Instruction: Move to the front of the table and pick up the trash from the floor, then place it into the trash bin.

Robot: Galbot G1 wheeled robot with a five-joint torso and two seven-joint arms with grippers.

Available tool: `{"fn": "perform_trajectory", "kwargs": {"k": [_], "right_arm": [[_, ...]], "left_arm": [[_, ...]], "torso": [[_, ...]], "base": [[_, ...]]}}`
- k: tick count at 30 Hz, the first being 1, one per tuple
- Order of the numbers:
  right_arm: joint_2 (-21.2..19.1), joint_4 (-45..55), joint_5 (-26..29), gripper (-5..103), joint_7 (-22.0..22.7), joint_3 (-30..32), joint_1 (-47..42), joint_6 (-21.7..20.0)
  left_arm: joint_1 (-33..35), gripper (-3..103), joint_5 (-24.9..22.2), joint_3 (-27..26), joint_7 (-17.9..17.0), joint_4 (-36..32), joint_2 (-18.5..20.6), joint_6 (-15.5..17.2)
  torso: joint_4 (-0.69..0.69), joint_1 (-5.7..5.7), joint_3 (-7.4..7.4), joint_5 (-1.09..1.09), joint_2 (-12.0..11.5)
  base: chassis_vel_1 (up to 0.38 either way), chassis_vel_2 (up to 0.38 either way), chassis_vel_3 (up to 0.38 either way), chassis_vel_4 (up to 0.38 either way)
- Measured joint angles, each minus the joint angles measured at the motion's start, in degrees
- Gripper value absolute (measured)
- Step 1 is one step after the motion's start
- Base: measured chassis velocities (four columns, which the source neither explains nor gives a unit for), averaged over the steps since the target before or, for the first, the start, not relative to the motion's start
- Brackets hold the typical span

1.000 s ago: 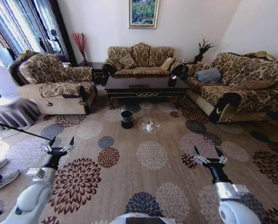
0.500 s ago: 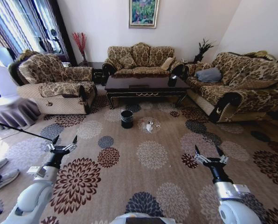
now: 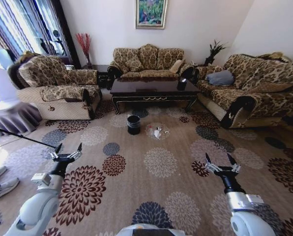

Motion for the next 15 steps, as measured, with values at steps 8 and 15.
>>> {"fn": "perform_trajectory", "kwargs": {"k": [8,15], "right_arm": [[0.30,-0.18,-0.29,100,0.02,0.02,-0.25,0.23],[0.82,0.25,-0.79,100,-0.15,0.08,-0.90,0.63]], "left_arm": [[0.48,100,-0.07,0.06,0.62,0.20,0.04,0.50],[0.83,100,0.03,0.47,1.11,0.61,-0.11,0.52]], "torso": [[0.00,-1.03,-1.31,0.00,-2.33],[0.00,-1.88,-2.33,0.00,-4.21]], "base": [[0.000,0.000,0.000,0.000],[0.000,0.000,0.000,0.000]]}}
